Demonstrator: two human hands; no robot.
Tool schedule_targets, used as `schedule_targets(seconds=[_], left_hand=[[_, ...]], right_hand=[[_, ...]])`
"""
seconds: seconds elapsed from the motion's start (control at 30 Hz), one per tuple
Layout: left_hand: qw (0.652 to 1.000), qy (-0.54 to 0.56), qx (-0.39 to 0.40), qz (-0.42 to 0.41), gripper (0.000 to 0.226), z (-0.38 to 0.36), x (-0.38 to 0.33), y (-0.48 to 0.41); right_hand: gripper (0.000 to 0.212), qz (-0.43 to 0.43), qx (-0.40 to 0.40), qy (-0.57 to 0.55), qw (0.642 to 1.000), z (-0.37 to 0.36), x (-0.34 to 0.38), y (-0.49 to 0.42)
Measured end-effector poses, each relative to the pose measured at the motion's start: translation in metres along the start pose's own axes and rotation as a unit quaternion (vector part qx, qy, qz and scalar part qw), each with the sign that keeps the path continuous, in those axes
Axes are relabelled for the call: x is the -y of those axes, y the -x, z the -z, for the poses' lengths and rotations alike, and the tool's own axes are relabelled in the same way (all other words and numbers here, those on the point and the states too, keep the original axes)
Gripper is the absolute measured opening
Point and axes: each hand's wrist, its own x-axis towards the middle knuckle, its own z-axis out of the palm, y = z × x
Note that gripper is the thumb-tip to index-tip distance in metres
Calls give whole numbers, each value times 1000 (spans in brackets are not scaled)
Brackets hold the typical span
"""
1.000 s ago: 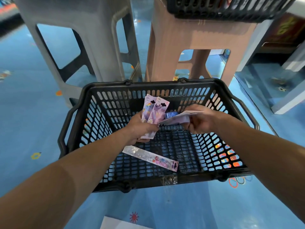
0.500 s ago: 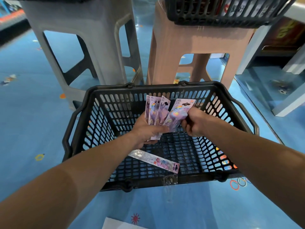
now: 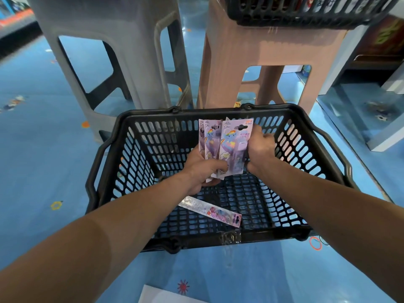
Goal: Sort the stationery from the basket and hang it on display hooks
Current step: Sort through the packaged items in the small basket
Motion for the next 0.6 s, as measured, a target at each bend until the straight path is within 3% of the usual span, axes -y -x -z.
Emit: schedule_targets(seconds=[0.1,0.2,0.33,0.4,0.47,0.6], left_hand=[[1000,22,1,12,55,1,-1,-1],[999,36,6,18,50,6,-4,-4],[998,51,0,20,47,12,-4,-6],[998,64,4,19,42,12,-5,-5],[997,74,16,20,39,13,-8,-3],[994,87,55,26,40,19,-13,1]], right_hand=[[60,-15,40,-57,997,-4,0,6],[88,-73,135,-64,986,-1,7,10],[48,-63,236,-40,969,4,19,17],[49,-44,264,-18,963,7,19,18],[53,-21,253,-6,967,7,19,17],[36,10,212,12,977,9,23,23]])
